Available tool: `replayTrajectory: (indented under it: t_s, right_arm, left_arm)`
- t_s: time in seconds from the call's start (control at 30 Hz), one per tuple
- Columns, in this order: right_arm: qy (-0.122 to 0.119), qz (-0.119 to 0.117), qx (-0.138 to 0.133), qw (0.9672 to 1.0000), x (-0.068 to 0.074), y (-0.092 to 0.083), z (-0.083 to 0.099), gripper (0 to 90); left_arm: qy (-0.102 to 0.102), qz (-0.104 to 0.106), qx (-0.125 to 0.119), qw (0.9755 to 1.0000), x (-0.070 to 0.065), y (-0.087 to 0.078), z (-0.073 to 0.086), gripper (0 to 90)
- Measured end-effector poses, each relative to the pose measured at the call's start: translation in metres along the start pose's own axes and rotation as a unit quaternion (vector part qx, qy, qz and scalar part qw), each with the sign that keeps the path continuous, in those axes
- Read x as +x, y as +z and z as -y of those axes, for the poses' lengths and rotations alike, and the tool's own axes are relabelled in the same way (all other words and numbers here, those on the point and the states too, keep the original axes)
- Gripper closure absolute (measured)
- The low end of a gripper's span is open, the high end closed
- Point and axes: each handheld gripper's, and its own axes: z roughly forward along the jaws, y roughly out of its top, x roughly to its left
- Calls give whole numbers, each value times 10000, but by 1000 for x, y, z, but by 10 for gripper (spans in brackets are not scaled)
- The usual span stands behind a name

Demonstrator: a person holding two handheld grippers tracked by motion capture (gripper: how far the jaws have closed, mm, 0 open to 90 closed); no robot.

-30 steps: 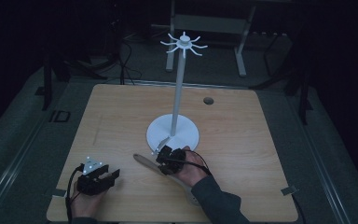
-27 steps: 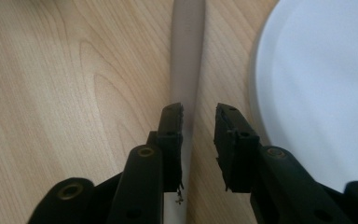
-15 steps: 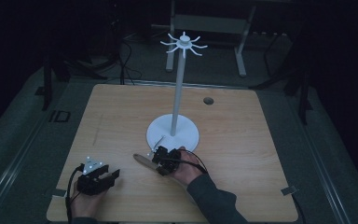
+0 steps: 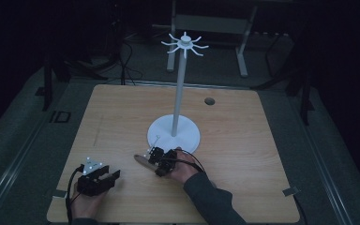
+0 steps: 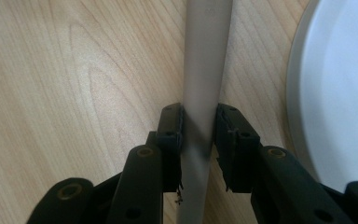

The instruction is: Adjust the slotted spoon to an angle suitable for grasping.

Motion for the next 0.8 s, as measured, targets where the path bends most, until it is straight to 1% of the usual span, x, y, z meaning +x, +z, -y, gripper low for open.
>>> replayTrajectory:
  t_s: [0.13, 0.2, 0.27, 0.3, 0.33, 0.43, 0.5, 0.63, 0.7, 0.8]
  right_arm:
    - [64, -44, 49, 10000, -1, 3, -2, 704]
    - [52, -61, 97, 9999, -1, 3, -3, 696]
    - [30, -40, 166, 9998, 0, 4, -6, 692]
    - [11, 2, 212, 9998, 0, 4, -7, 714]
    - [-29, 45, 240, 9997, 1, 4, -8, 719]
    - [-7, 83, 298, 9995, 2, 4, -10, 730]
    - [-7, 104, 256, 9996, 2, 3, -9, 731]
    - [61, 86, 39, 9999, 1, -2, -5, 733]
    - [87, 66, -73, 9999, 1, -7, -2, 734]
    - [113, 105, -242, 9996, -1, -16, 1, 733]
  left_arm:
    - [-18, 3, -10, 10000, 0, 0, 0, 476]
    - [-17, 6, -7, 10000, 0, 0, 0, 476]
    - [-8, 4, 1, 10000, 0, 0, 0, 476]
    - [-6, 1, 2, 10000, -1, 0, 0, 476]
    - [-11, 5, -4, 10000, -1, 0, 0, 476]
    - [-1, 6, -3, 10000, -1, 0, 0, 477]
    - [-6, 3, -7, 10000, 0, 0, 0, 476]
    - [-1, 1, -2, 10000, -1, 0, 0, 477]
    - [0, 4, -11, 10000, -1, 0, 0, 477]
    - [1, 1, -10, 10000, -1, 0, 0, 477]
